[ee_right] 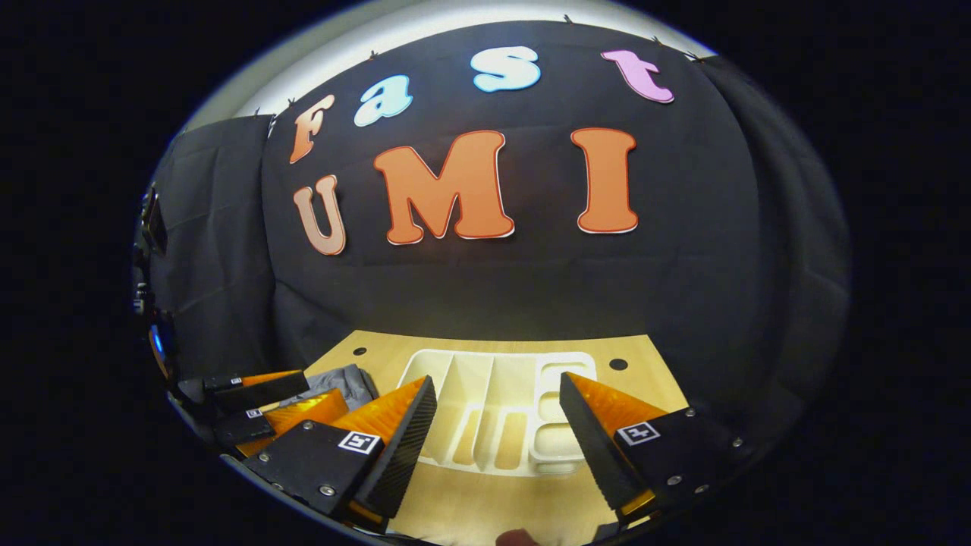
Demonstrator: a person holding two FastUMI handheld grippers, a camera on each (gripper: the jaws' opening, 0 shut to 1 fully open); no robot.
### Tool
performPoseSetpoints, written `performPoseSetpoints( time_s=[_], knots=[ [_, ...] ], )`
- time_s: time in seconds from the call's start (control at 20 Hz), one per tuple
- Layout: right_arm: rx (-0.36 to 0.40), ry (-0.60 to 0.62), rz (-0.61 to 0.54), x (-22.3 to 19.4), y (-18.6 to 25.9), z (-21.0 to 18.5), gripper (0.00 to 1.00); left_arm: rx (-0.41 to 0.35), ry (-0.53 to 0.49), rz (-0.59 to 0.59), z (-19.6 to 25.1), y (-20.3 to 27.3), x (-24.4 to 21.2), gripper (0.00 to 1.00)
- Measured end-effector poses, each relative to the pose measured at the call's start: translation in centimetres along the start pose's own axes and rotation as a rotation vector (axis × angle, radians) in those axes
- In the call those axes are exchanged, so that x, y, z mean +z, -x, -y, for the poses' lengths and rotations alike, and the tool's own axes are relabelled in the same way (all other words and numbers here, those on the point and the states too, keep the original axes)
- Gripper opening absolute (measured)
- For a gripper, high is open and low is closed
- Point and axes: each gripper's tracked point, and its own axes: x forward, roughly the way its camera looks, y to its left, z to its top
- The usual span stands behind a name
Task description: Open the schoolbag, grab two books from the bookshelf and put them into the schoolbag.
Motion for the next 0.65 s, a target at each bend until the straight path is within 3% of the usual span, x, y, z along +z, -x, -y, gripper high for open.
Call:
performPoseSetpoints(
  time_s=[0.3, 0.65],
  knots=[
    [-0.096, 0.023, 0.095, 1.5, 1.3, 2.1, 0.98, 0.026, -0.045, 0.149, 0.0, 1.3, 4.0, 0.97],
    [-0.157, 0.022, 0.222, 2.5, 2.3, 1.3, 0.97, 0.054, -0.085, 0.233, -1.8, 2.2, 4.3, 0.98]
  ],
)
